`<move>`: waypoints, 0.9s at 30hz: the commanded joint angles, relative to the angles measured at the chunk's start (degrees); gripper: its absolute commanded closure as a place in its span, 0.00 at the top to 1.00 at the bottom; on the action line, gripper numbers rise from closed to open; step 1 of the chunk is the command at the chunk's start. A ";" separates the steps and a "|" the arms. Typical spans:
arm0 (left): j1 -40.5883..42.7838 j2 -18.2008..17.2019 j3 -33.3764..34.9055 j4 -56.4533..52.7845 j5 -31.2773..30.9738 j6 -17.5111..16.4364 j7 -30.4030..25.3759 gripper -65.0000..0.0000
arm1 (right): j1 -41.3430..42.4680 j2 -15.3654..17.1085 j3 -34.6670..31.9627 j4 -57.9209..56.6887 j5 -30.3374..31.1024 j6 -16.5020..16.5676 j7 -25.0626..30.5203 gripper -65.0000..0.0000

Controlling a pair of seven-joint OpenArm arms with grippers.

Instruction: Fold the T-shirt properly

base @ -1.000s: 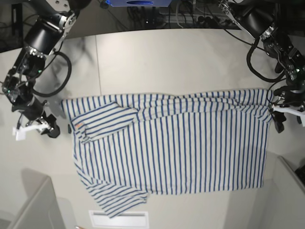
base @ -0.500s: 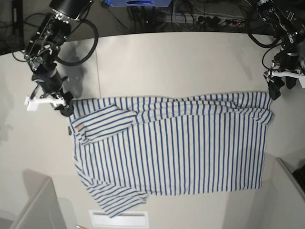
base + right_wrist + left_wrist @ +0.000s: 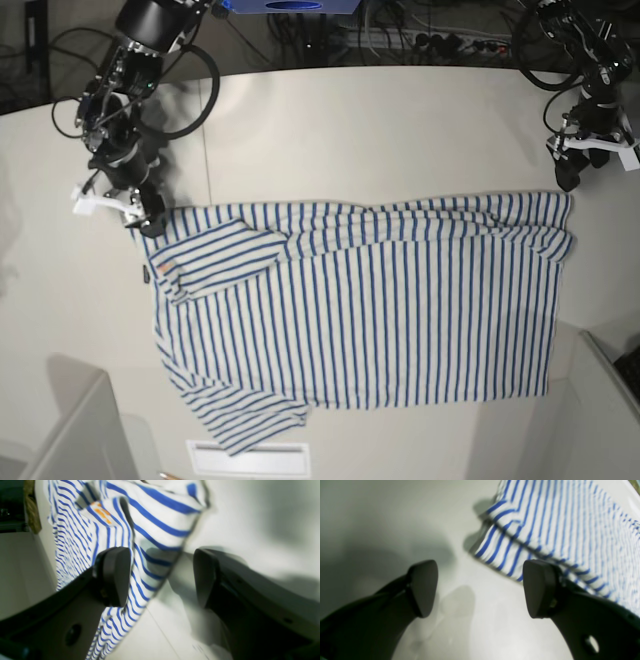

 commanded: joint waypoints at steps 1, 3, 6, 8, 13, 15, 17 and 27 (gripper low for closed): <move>-0.12 -0.81 -0.20 0.71 -1.01 -0.28 -1.33 0.78 | -0.01 0.44 -0.02 -1.33 -1.97 -1.67 -1.46 0.59; -0.12 -0.81 -0.20 -0.43 -1.01 -0.28 -1.42 0.78 | 0.69 0.44 -0.02 -2.47 -1.97 -1.67 -1.37 0.59; -1.00 -0.99 -0.20 -2.72 -1.01 -0.28 -1.50 0.78 | 1.39 0.53 -0.02 -3.18 -2.15 -1.67 -1.28 0.59; -2.06 -0.90 -0.20 -3.95 -1.01 -0.28 -1.33 0.78 | 1.48 0.53 -0.02 -3.18 -2.15 -1.67 -1.28 0.59; -4.87 -0.99 -0.20 -7.38 -1.01 -0.28 -1.24 0.78 | 1.74 0.53 -0.11 -3.18 -2.33 -1.67 -1.28 0.59; -6.10 -1.16 -0.20 -9.58 -1.01 -0.28 -1.24 0.78 | 1.66 0.53 -0.11 -3.18 -2.33 -1.67 -1.28 0.59; -7.16 -1.16 -0.20 -11.69 -1.01 -0.28 -1.24 0.78 | 1.57 0.53 -0.11 -3.18 -2.33 -1.67 -1.28 0.59; -11.73 -1.95 0.33 -20.13 -0.83 -0.28 -1.24 0.78 | 1.66 0.53 -0.11 -3.18 -2.33 -1.67 -1.28 0.59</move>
